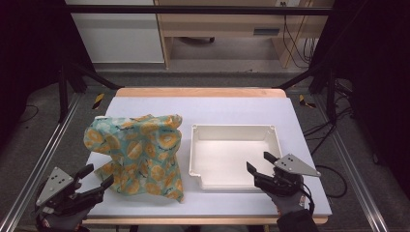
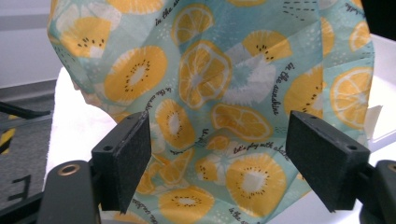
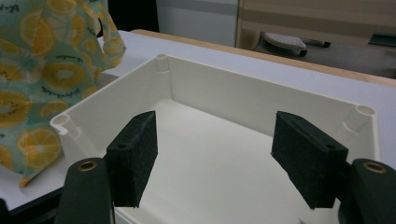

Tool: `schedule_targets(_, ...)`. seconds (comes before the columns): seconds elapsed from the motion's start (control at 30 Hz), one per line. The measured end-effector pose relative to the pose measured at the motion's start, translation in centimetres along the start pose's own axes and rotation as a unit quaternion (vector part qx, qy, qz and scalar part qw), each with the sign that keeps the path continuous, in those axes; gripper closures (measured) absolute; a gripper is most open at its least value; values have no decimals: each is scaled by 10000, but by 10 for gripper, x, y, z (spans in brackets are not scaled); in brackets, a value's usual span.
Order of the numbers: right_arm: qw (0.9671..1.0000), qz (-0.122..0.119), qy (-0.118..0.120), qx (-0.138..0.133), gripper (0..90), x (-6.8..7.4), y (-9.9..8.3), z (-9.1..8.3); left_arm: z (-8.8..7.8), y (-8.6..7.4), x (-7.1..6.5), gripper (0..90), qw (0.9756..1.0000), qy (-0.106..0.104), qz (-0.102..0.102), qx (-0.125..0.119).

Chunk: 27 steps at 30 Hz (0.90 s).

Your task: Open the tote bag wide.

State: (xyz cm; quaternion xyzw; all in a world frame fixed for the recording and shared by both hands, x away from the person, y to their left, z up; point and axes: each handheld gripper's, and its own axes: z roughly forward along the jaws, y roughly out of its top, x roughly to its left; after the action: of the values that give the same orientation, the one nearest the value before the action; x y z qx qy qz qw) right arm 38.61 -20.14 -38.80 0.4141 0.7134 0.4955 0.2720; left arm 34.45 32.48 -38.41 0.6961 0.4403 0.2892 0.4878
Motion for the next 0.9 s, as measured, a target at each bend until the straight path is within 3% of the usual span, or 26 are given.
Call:
schedule_targets(0.2, 9997, -114, 188, -59, 329, 13, 13, 9, 1, 7, 2, 244, 10000, 35, -10, -12)
schedule_targets(0.37, 9988, -262, 395, -79, 339, 32, 29, 21, 4, 15, 0, 279, 10000, 12, 28, -70)
schedule_targets(0.4, 9981, -243, 549, -109, 345, 40, 35, 26, 5, 17, 0, 287, 10000, 3, 28, -72)
schedule_targets(0.47, 9980, -245, 576, -126, 347, 43, 37, 28, 6, 21, 0, 296, 10000, 15, 19, -85)
schedule_targets(0.73, 9953, -313, 882, -236, 362, 70, 57, 47, 4, 42, 13, 303, 9988, 244, -94, -405)
schedule_targets(0.9, 9935, -365, 1036, -301, 372, 87, 66, 59, 10, 50, 22, 303, 9985, 339, -150, -411)
